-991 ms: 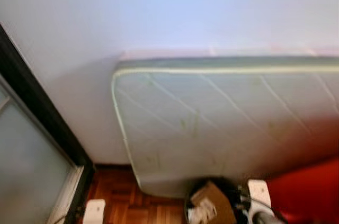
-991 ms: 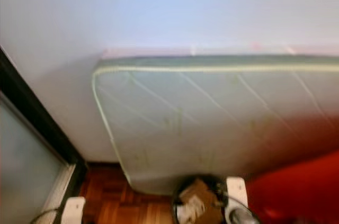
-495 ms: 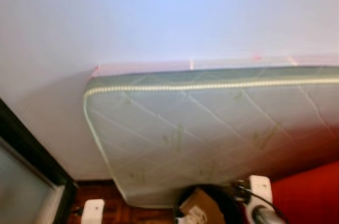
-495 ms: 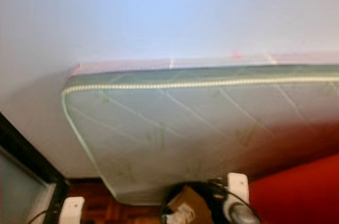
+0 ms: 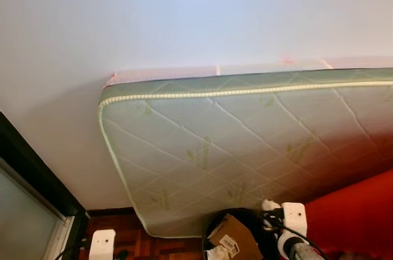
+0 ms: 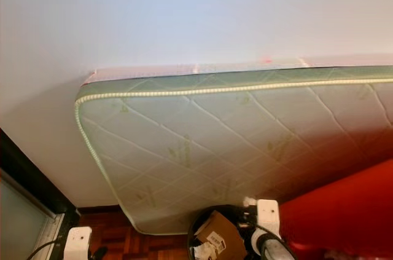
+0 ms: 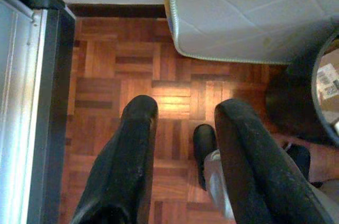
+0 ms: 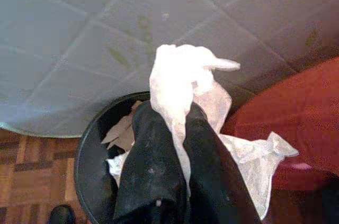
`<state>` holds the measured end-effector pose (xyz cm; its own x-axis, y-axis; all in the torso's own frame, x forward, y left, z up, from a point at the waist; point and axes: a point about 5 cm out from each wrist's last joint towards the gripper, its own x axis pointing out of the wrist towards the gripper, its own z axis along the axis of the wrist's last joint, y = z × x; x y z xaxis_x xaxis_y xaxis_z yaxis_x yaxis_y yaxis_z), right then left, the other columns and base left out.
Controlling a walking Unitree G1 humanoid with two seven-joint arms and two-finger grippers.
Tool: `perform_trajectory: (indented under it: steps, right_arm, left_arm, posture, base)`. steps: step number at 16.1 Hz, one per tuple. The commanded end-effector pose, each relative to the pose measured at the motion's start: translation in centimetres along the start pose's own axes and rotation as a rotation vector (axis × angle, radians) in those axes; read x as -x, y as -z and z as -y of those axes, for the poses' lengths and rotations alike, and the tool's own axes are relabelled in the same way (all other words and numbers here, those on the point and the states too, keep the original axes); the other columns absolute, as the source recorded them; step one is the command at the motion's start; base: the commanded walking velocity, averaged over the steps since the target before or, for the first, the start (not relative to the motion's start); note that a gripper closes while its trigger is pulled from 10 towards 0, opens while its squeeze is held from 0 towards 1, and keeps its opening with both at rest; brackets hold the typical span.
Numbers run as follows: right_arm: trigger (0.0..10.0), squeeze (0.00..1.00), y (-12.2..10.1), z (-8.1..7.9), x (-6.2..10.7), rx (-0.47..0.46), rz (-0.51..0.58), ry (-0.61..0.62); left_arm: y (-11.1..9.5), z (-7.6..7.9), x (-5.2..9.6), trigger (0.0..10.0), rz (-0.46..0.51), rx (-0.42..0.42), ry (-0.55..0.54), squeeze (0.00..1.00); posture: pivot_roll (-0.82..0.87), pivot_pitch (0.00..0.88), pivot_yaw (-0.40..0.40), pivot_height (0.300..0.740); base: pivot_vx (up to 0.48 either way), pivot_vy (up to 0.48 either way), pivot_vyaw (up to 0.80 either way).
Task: Clean up the room
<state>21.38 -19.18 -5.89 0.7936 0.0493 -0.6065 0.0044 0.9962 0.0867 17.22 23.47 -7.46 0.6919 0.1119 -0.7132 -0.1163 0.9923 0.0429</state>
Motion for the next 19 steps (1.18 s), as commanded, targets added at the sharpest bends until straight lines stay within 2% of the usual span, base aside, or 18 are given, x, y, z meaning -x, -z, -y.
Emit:
perform_trajectory:
  steps: [1,2,3,4,7,9,11,16,19]
  right_arm:
    - [10.0,0.00,0.7,0.1,0.4,0.005,0.011,-0.012]
    - [10.0,0.00,0.9,0.1,0.6,0.006,0.013,-0.013]
    - [10.0,0.00,1.5,0.2,1.1,0.005,0.025,-0.019]
    - [10.0,0.00,2.2,0.4,1.6,0.015,0.039,-0.018]
    - [10.0,0.00,3.1,0.6,2.6,-0.002,0.074,-0.039]
    - [10.0,0.00,3.5,0.6,2.9,0.004,0.083,-0.061]
    - [10.0,0.00,3.8,0.5,3.2,0.009,0.077,-0.071]
    - [10.0,0.00,4.5,0.6,3.7,0.026,0.062,-0.122]
    - [10.0,0.00,4.6,0.4,4.0,-0.024,0.097,-0.153]
  left_arm:
    - [0.6,-0.1,0.4,10.0,0.021,0.037,0.000,0.00]
    - [-0.9,0.6,-0.1,10.0,0.074,0.035,0.016,0.00]
    - [-9.5,4.4,-2.0,10.0,0.325,-0.009,0.079,0.00]
    - [-14.1,6.7,-2.0,10.0,0.462,-0.037,0.111,0.00]
    - [-15.9,7.6,-1.4,10.0,0.569,-0.021,0.151,0.00]
    - [-16.6,7.8,-1.3,10.0,0.602,-0.017,0.153,0.00]
    - [-16.5,7.9,-1.2,10.0,0.609,-0.018,0.151,0.00]
    - [-15.6,8.0,-1.0,10.0,0.613,-0.020,0.149,0.00]
    - [-16.3,8.3,-0.6,10.0,0.650,-0.016,0.158,0.00]
  posture:
    - [-0.03,0.032,-0.005,0.740]
    - [-0.02,0.057,-0.011,0.740]
    - [-0.02,0.081,-0.014,0.740]
    - [-0.01,0.113,-0.024,0.740]
    - [0.00,0.148,-0.038,0.740]
    - [0.00,0.164,-0.042,0.740]
    - [0.00,0.159,-0.042,0.740]
    - [0.00,0.178,-0.052,0.686]
    - [0.01,0.182,-0.053,0.671]
  base:
    - [0.000,0.000,0.00]
    - [0.000,0.000,0.00]
    - [0.000,0.000,0.00]
    - [0.000,0.000,0.00]
    - [0.000,0.000,0.00]
    - [0.000,0.000,0.00]
    - [0.000,0.000,0.00]
    - [0.000,0.000,0.00]
    - [0.000,0.000,0.00]
